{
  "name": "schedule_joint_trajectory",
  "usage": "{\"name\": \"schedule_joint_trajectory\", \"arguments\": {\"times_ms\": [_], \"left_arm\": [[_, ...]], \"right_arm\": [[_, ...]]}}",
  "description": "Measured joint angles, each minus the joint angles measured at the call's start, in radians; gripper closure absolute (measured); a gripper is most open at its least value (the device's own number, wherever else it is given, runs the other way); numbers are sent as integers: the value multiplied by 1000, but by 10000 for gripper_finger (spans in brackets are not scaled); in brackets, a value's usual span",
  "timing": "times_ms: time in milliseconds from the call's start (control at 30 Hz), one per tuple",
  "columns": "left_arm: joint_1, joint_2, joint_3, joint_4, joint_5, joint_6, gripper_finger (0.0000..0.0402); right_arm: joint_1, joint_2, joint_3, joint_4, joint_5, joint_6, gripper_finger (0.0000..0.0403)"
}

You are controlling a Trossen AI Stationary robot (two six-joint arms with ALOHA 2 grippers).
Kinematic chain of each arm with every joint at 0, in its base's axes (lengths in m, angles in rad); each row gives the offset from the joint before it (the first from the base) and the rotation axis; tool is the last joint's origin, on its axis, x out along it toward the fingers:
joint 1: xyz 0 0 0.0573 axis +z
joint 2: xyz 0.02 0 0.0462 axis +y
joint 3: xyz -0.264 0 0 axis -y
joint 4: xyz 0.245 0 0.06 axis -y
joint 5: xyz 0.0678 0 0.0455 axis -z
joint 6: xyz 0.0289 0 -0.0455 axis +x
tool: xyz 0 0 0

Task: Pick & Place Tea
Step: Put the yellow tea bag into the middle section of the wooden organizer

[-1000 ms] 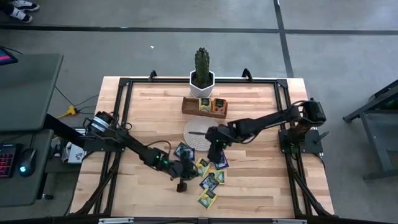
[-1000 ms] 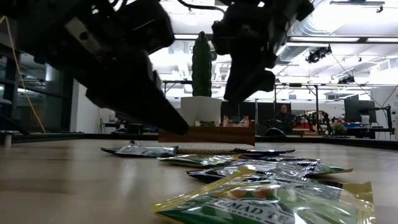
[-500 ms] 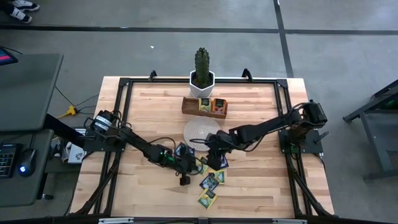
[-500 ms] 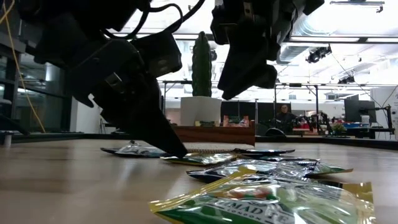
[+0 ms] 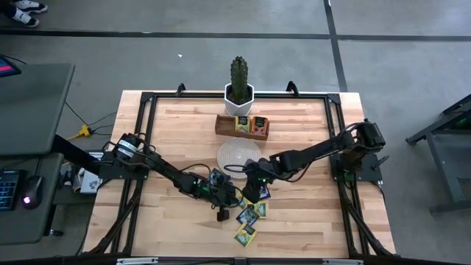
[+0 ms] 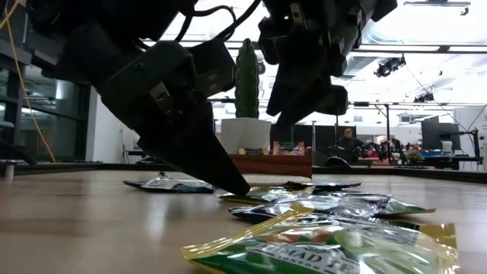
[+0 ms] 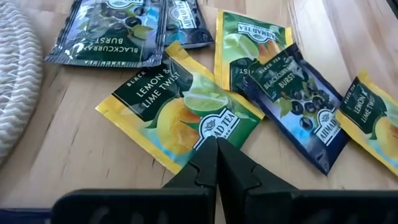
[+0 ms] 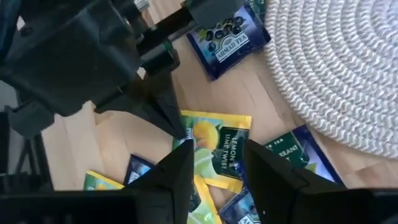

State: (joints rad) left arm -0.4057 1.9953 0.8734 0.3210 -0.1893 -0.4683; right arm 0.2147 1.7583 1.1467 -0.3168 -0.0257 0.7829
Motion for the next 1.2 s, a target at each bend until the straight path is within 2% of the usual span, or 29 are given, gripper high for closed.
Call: {"name": "schedule_joint_trajectory", "arguments": {"times_ms": [400,700,1200], "left_arm": [[0,0,-1,-26,2,-56,402],[0,0,-1,-27,4,-68,402],[0,0,-1,-29,7,-162,402]], "right_arm": [[-27,73,0,5,-147,26,195],[-60,95,1,65,-116,-22,191],[-86,181,0,74,-192,-72,191]]}}
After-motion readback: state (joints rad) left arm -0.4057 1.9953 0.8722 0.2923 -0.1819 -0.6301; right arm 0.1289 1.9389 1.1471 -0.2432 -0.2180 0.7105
